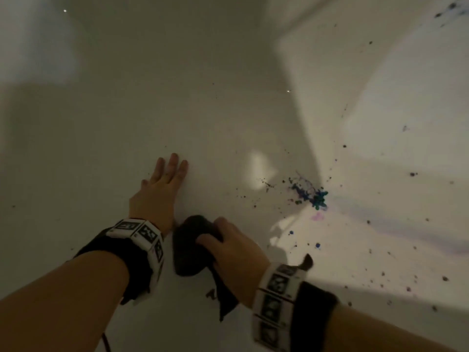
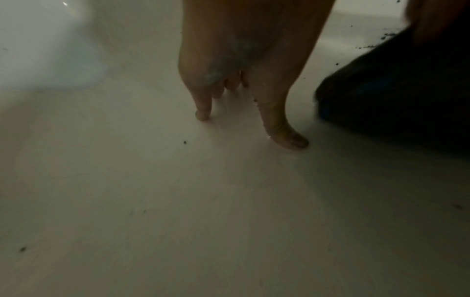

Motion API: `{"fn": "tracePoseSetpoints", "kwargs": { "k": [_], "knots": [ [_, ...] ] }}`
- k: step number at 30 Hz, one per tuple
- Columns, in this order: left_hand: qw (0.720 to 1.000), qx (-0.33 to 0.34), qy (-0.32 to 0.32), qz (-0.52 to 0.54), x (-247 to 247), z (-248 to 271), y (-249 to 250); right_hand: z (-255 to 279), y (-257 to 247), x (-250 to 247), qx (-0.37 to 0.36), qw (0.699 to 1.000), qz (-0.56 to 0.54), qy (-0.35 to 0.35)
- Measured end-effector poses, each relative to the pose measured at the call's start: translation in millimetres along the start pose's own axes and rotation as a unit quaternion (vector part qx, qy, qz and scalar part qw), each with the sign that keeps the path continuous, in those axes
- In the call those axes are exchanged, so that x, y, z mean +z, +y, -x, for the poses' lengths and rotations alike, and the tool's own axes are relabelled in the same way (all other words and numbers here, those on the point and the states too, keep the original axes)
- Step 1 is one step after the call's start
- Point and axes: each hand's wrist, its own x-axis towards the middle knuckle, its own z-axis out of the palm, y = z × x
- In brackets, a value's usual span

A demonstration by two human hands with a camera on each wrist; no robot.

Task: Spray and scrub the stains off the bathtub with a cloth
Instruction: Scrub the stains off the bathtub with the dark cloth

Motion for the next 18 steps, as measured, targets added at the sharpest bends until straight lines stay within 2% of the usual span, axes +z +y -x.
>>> {"fn": "tracePoseSetpoints", "kwargs": {
  "k": [2,4,7,10,13,16,18],
  "knots": [
    [1.000,0.006,0.021,0.000,3.5,-1.1,-2.1,-22.3,1.0,0.5,0.017,0.996,0.056,-0.063],
    [1.000,0.007,0.027,-0.001,4.7,-2.8,-3.5,-35.7,4.3,-4.9,0.023,0.991,0.111,-0.069],
    [1.000,0.003,-0.005,-0.001,1.2,-2.9,-4.9,-43.1,26.0,-26.2,0.116,0.988,0.095,0.039],
    [1.000,0.000,-0.021,0.000,-1.4,-2.5,-3.4,-34.6,73.2,-61.4,0.247,0.954,0.079,0.150],
    [1.000,-0.003,-0.018,0.005,-2.4,-1.6,-1.6,-17.2,111.4,-89.1,0.335,0.920,0.075,0.191],
    [1.000,-0.006,-0.019,0.004,-2.6,-0.8,-0.5,-2.5,124.9,-105.2,0.376,0.901,0.011,0.217],
    [1.000,-0.005,-0.017,0.006,-3.0,-0.1,-0.6,3.3,114.9,-104.9,0.348,0.897,-0.032,0.271]
  ]
}}
